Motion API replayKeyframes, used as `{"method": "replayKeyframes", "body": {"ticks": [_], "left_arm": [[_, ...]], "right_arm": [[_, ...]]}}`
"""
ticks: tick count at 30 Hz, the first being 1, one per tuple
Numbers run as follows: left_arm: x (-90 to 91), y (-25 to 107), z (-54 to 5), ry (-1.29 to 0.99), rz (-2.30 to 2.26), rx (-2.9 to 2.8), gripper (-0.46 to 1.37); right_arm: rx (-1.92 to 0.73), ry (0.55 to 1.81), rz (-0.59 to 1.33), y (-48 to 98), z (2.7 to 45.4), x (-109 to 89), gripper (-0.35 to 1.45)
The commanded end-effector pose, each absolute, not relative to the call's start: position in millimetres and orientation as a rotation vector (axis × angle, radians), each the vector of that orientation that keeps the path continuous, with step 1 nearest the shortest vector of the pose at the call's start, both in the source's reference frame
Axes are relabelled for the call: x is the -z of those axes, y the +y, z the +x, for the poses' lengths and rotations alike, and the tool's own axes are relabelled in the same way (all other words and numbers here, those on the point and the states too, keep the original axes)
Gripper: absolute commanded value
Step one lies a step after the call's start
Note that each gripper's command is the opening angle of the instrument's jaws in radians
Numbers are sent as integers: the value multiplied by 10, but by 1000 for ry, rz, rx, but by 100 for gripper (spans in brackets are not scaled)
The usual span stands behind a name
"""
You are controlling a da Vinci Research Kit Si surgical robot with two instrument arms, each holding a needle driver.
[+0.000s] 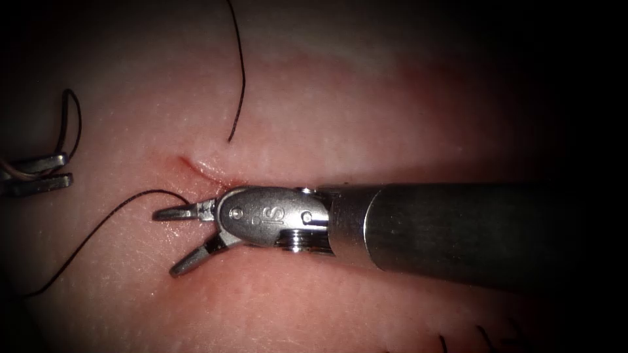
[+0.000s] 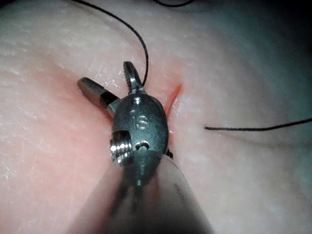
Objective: Wound Closure
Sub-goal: Pull the string through the cut with the right gripper
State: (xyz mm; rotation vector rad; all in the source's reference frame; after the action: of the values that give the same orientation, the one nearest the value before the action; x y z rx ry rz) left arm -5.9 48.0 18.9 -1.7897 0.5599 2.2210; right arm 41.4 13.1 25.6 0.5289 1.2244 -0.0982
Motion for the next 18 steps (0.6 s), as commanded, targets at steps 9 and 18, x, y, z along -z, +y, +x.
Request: {"method": "replayKeyframes", "body": {"ticks": [9,18], "left_arm": [[-189,480,-59,549,-1791,-2221,-35],[-189,479,-59,549,-1792,-2221,-35]], "right_arm": [[105,1226,540,131,410,-253,131],[101,1229,555,135,397,-242,128]]}}
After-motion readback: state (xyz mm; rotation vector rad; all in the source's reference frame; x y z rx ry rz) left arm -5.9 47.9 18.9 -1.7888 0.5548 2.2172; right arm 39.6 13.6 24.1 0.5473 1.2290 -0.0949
